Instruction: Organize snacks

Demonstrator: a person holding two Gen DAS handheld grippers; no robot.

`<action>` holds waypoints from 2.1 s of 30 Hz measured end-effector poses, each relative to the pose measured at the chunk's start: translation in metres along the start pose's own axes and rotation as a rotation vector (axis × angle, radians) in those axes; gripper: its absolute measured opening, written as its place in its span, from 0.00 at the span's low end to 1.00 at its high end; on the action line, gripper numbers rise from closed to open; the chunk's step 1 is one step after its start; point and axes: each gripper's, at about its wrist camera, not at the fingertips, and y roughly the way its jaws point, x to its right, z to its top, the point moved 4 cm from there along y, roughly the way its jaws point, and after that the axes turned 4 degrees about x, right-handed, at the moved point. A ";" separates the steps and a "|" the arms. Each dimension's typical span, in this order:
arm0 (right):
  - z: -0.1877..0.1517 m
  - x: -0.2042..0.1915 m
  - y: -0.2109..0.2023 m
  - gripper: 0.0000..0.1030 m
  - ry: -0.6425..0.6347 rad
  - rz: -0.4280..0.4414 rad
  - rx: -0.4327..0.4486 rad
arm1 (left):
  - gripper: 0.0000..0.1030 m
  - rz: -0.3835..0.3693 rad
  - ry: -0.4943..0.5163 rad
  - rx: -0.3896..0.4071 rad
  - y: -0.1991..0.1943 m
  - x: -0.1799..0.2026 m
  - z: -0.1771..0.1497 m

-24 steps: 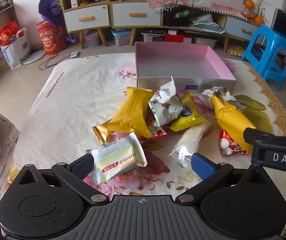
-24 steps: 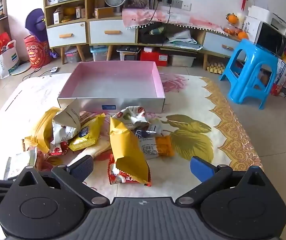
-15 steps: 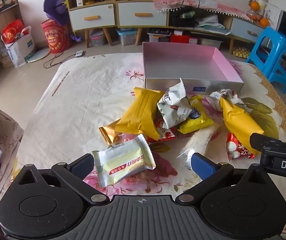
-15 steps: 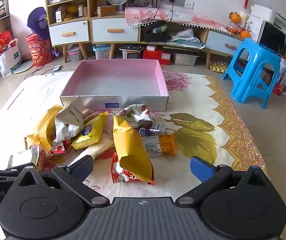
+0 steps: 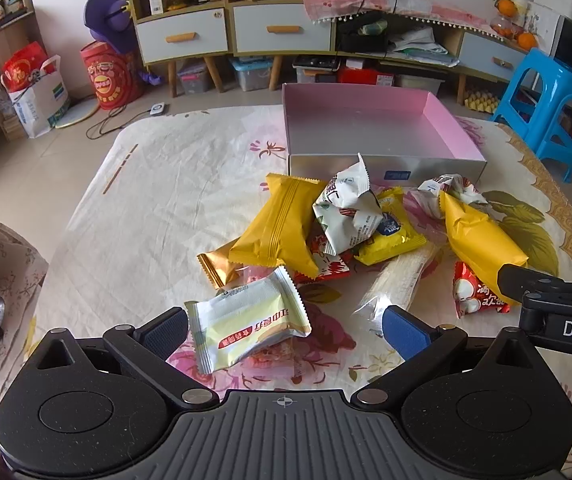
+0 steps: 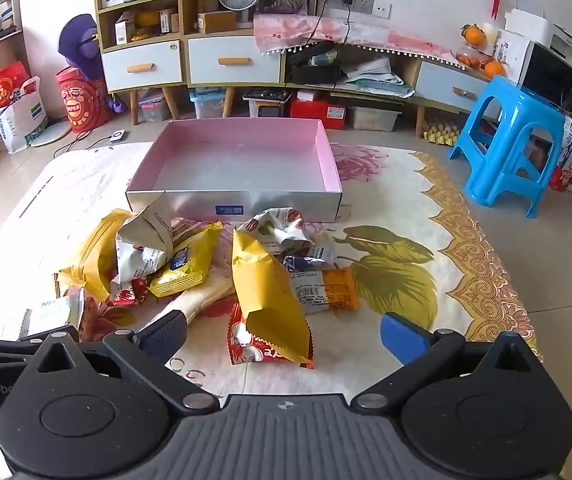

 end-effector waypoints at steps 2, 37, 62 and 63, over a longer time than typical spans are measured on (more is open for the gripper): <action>0.000 0.000 0.000 0.92 0.000 0.000 0.000 | 1.00 -0.001 -0.001 0.000 0.000 0.000 0.000; -0.003 0.000 0.002 0.92 0.011 0.002 -0.015 | 1.00 -0.001 -0.002 -0.003 0.000 0.000 -0.001; -0.003 0.000 0.002 0.92 0.013 0.001 -0.018 | 1.00 -0.002 -0.003 -0.005 0.001 0.000 -0.001; -0.003 0.000 0.002 0.92 0.013 0.001 -0.018 | 1.00 -0.001 -0.003 -0.005 0.001 0.000 -0.001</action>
